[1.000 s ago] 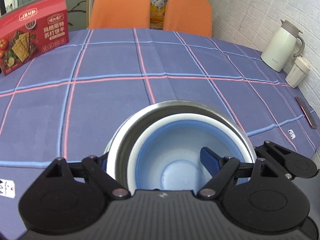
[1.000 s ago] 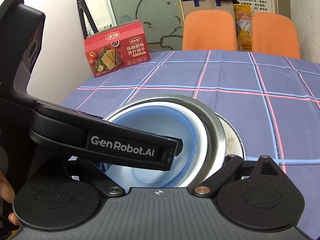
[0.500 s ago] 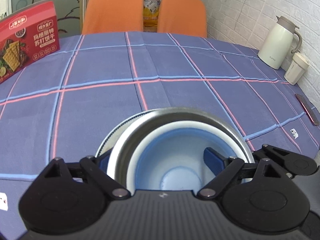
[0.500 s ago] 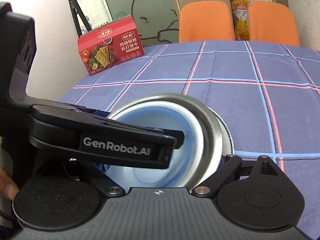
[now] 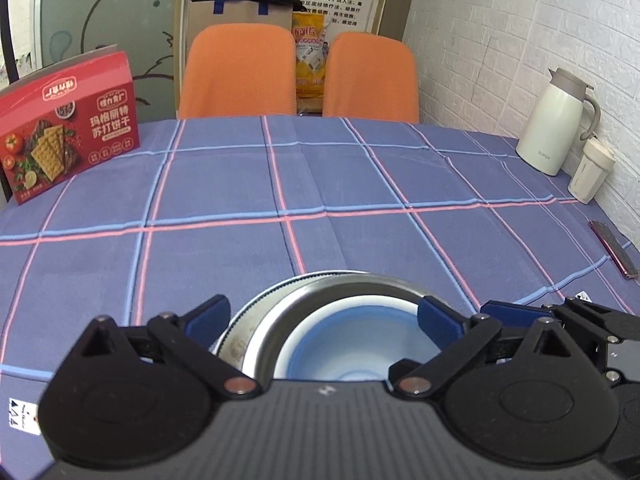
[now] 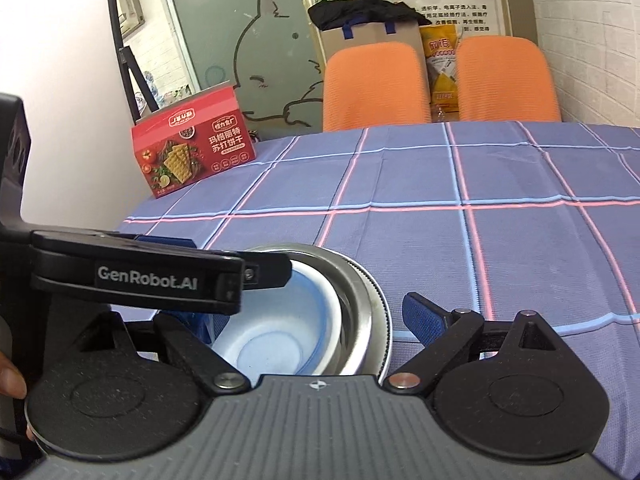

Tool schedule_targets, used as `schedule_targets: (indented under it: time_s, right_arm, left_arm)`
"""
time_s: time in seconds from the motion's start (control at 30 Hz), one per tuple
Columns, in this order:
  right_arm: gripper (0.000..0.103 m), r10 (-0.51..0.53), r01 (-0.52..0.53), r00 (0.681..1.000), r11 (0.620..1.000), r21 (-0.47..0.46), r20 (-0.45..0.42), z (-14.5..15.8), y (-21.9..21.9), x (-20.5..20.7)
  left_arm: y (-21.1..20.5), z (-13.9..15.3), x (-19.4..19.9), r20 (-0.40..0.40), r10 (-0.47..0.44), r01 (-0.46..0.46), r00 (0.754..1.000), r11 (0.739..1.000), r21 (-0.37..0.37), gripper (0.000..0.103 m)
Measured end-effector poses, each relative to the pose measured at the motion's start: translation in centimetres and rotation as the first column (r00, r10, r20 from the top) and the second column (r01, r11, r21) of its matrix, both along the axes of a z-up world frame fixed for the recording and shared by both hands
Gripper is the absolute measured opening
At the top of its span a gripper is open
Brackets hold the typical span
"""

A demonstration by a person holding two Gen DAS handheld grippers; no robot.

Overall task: Organize plates and bowls
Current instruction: 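Lift the nested bowls and lower them onto the plate stack, then open the left tool and withdraw it from the stack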

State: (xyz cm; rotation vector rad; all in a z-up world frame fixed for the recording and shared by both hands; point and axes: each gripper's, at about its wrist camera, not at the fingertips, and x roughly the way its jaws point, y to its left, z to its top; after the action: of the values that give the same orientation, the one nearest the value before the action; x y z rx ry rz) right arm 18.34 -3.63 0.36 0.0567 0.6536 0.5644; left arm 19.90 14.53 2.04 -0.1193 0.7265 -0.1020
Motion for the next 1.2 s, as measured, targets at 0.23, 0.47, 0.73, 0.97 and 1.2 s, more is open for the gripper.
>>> schedule_targets:
  time_s: [0.23, 0.47, 0.73, 0.97, 1.2]
  right_arm:
    - [0.080, -0.019, 0.019, 0.999, 1.000, 0.001, 0.036, 0.7, -0.6, -1.6]
    - [0.081, -0.015, 0.015, 0.990, 1.000, 0.001, 0.140, 1.4, -1.4, -3.2]
    - [0.081, -0.114, 0.129, 0.963, 0.991, -0.046, 0.246, 0.1, -3.9, -7.7]
    - [0.081, -0.238, 0.254, 0.933, 0.967, -0.028, 0.270, -1.4, -6.5, -11.1]
    - [0.081, -0.330, 0.346, 0.915, 0.938, -0.029, 0.234, -2.0, -7.8, -13.0]
  left_arm:
    - [-0.2, 0.4, -1.8, 0.026, 0.021, -0.021, 0.999, 1.000, -0.009, 0.099]
    - [-1.0, 1.4, -5.4, 0.143, 0.070, -0.063, 0.987, 0.997, -0.054, 0.099]
    - [-2.4, 0.7, -10.4, 0.212, 0.180, -0.168, 0.961, 0.983, -0.070, 0.099]
    - [-4.5, -0.9, -13.7, 0.200, 0.152, -0.150, 0.968, 0.988, -0.025, 0.099]
    - [-6.6, -2.0, -16.0, 0.181, 0.135, -0.140, 0.974, 0.990, 0.018, 0.099]
